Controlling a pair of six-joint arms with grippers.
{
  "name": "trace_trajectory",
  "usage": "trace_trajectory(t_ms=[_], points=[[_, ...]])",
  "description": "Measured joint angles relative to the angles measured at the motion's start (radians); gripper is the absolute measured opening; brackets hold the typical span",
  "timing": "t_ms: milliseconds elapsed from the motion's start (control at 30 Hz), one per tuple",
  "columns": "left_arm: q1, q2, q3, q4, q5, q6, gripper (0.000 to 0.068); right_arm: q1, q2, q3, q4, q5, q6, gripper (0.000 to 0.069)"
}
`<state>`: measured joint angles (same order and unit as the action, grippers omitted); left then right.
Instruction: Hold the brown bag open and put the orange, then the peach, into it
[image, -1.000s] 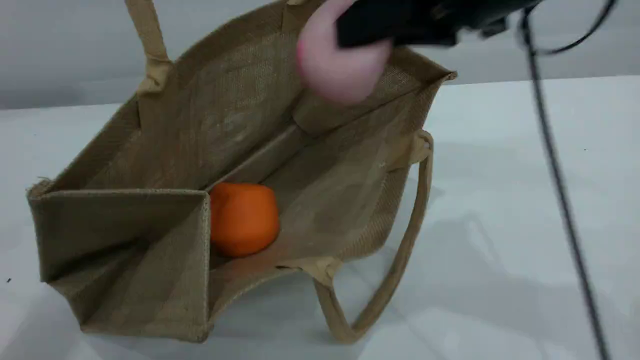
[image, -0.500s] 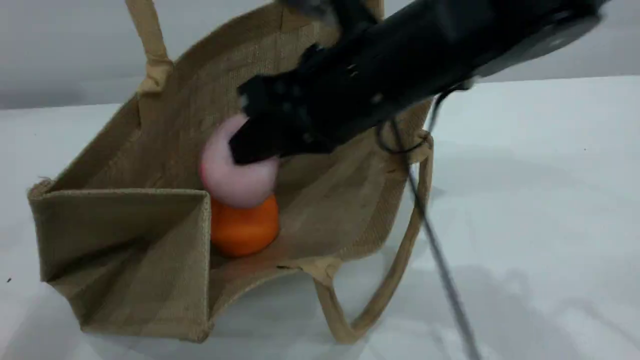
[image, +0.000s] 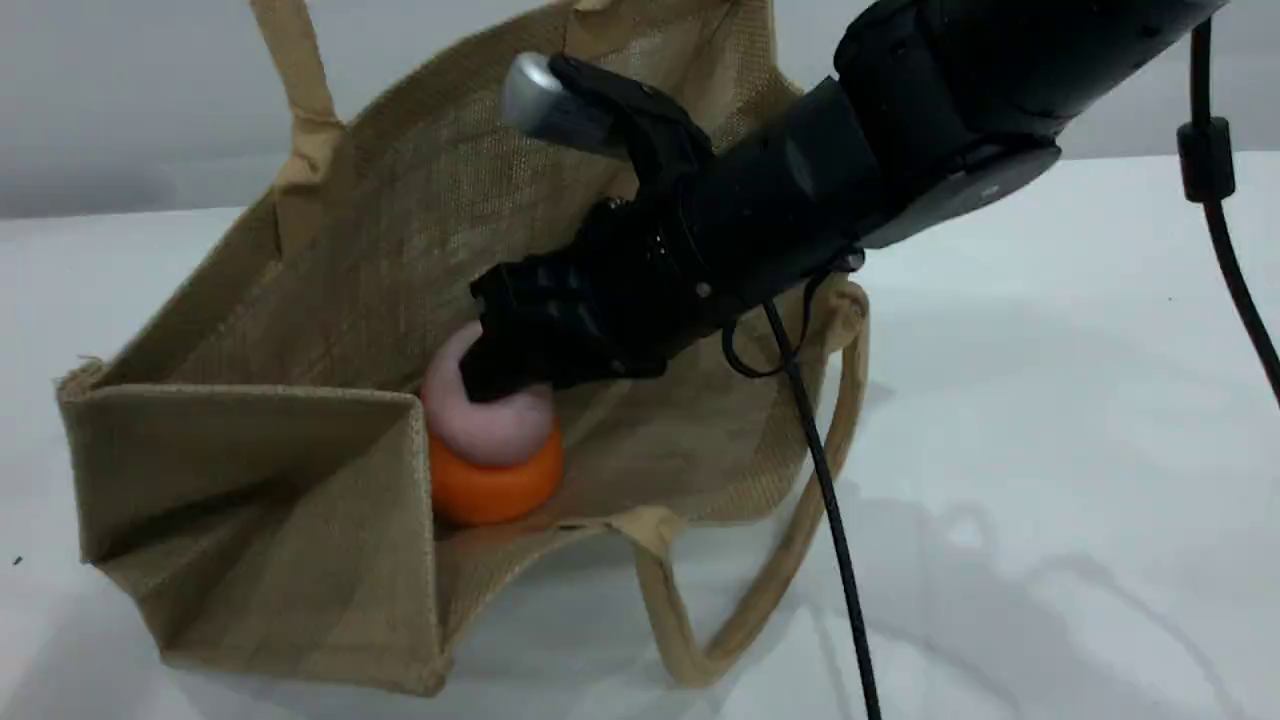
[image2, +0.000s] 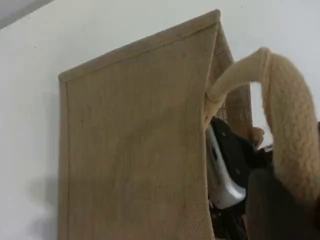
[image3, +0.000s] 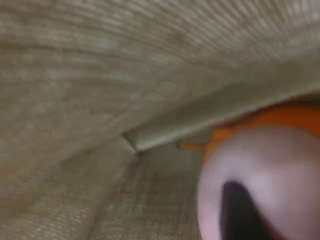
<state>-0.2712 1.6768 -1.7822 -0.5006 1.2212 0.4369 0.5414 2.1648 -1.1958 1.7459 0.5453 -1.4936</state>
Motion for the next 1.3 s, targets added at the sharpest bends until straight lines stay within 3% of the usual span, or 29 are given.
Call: trace_trajectory(t_ms=[200, 300, 567, 900, 1167, 1300], points=[[0.0, 0.0, 0.0, 0.0, 0.0, 0.002, 0.0071, -0.003, 0.0, 0.0, -0.002, 0.062, -0.007, 0.0479], [0.0, 0.0, 0.0, 0.0, 0.0, 0.002, 0.0071, -0.003, -0.014, 0.001, -0.003, 0.123, -0.007, 0.0513], [0.0, 0.0, 0.0, 0.0, 0.0, 0.022, 0.0071, -0.02, -0.154, 0.002, -0.107, 0.163, 0.031, 0.0512], [0.0, 0.0, 0.0, 0.0, 0.0, 0.026, 0.0071, -0.175, -0.486, 0.003, -0.506, 0.186, 0.361, 0.05], [-0.004, 0.038, 0.009, -0.006, -0.003, 0.026, 0.0071, -0.353, -0.782, 0.003, -0.791, 0.374, 0.665, 0.0453], [-0.036, 0.063, 0.033, -0.008, -0.021, 0.041, 0.0071, -0.413, -0.904, 0.003, -0.955, 0.488, 0.831, 0.0449]])
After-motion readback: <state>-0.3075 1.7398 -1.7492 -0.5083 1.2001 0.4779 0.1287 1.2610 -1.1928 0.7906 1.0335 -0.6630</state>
